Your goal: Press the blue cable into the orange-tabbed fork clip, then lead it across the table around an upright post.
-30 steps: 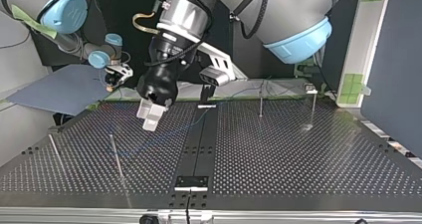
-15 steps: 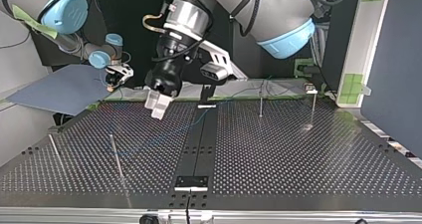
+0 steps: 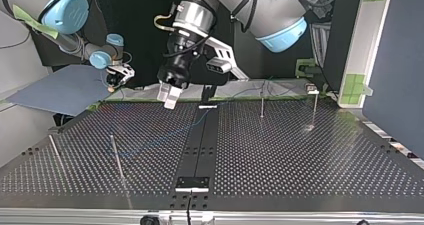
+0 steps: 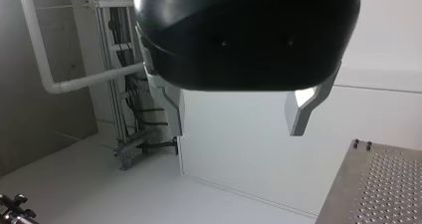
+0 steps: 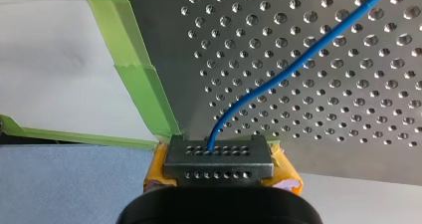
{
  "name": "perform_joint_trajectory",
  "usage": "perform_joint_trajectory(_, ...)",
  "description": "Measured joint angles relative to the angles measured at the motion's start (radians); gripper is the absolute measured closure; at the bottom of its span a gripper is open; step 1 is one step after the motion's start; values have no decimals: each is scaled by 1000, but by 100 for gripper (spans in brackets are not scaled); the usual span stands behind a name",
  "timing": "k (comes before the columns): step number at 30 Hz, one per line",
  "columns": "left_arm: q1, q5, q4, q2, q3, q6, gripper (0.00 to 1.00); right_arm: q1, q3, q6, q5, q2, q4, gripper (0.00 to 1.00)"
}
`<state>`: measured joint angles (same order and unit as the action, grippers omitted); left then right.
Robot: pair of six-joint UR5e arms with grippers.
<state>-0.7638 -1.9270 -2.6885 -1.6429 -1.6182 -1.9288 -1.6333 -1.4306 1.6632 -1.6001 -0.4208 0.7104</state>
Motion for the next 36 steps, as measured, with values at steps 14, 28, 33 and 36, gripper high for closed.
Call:
perform_joint_trajectory(14, 1, -28, 114, -4, -114, 5, 1, -1, 0, -1, 0, 0, -1, 100)
perform_joint_trajectory(28, 1, -51, 238, -62, -239, 15, 1, -2, 0, -2, 0, 0, -4, 100)
perform_joint_trajectory(33, 1, -54, 276, -63, -286, 16, 1, -2, 0, -2, 0, 0, -4, 100)
perform_joint_trajectory(36, 1, -54, 281, -63, -313, 16, 1, -2, 0, -3, 0, 0, -4, 100)
